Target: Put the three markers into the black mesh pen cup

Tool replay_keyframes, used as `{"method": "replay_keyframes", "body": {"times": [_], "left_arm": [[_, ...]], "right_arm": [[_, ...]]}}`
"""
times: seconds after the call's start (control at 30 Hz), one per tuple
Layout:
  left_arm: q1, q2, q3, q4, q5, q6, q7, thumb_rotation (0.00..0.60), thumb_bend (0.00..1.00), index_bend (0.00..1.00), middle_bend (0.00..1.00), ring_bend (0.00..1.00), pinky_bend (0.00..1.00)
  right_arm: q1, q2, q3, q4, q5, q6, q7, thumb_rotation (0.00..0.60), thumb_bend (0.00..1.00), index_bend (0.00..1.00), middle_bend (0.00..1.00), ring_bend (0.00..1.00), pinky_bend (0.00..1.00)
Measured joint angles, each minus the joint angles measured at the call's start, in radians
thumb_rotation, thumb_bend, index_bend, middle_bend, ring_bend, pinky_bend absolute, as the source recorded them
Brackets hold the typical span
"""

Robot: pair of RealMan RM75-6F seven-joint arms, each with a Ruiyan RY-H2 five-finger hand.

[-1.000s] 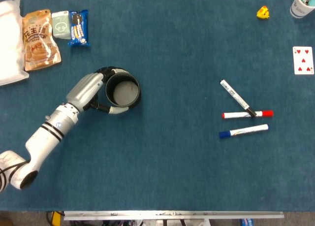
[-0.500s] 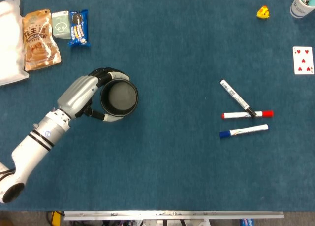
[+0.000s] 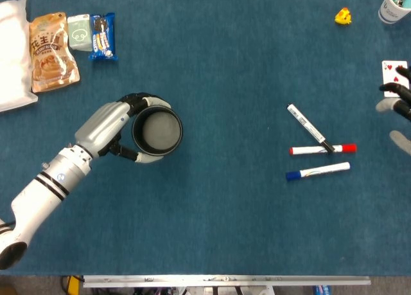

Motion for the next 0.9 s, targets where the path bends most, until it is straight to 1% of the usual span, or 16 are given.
{"method": "replay_keyframes", "body": {"times": [0.3,0.63,0.9], "left_arm": [[-0.033,-0.002,-0.013,-0.026,-0.038,-0.078,0.047,0.515,0.15,0.30,0.23,0.16,0.13],[-0.039,-0.027,-0.025,-0.026,-0.071,-0.104,0.063,0.510,0.15,0.30,0.23,0.16,0.13],[-0.037,-0.035,-0.025,-0.018,-0.073,-0.115,0.056,0.513,0.15,0.30,0.23,0.16,0.13]], "right_arm": [[0.094,-0.077,-0.039,0.154,-0.103,-0.058,-0.020,0.600,0.28,0.39,0.26,0.08,0.11],[0.191,-0.185,-0.110,0.309,-0.200,-0.111,-0.034,0.600,0.28,0.39,0.27,0.08,0.11],[0.237,-0.248,-0.150,0.414,-0.219,-0.139,-0.028,0.600,0.28,0.39,0.27,0.08,0.11]]}}
